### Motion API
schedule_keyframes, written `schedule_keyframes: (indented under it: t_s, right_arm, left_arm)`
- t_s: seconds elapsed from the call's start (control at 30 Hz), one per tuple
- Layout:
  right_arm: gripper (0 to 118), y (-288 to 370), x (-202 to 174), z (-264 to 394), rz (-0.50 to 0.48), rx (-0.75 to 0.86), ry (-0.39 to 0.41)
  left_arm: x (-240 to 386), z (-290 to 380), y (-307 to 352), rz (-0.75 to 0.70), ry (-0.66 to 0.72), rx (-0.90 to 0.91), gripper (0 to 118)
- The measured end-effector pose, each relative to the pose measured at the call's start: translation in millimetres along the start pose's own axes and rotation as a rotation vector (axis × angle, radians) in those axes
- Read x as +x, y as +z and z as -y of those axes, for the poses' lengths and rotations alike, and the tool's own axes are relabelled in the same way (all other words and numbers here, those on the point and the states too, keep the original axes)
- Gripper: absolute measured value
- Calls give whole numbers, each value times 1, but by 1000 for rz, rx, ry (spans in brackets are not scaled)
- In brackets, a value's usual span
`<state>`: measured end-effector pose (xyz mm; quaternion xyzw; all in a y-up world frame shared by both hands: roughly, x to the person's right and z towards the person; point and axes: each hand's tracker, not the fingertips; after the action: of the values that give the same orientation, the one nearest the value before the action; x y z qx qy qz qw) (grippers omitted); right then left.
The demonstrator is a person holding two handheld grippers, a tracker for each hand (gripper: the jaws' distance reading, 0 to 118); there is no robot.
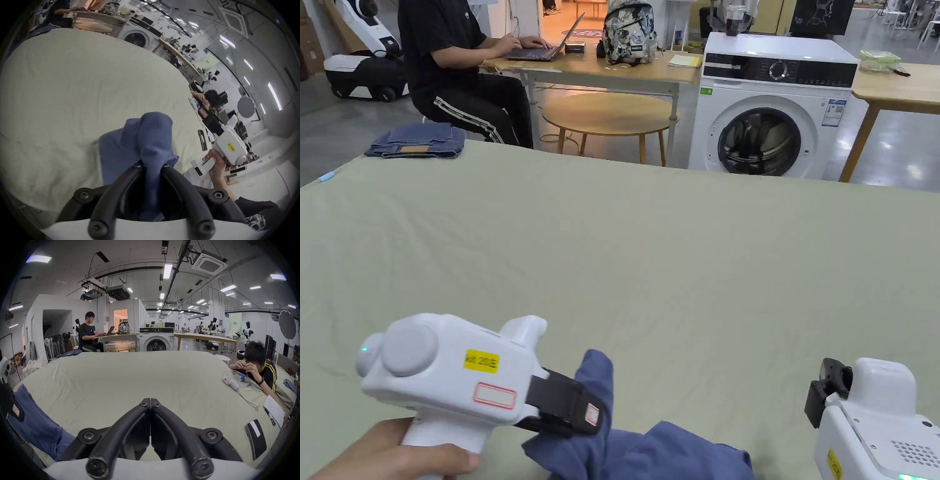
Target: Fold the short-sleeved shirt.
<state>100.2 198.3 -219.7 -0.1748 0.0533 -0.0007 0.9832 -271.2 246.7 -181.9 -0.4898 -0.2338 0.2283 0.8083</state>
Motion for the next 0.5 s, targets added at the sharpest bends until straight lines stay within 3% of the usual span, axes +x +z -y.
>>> schedule_keyframes:
  t_s: [0.5]
  right_arm:
    - [0, 8, 18, 6, 42, -15, -19]
  left_arm:
    - [52, -2, -175, -119, 6, -218, 6]
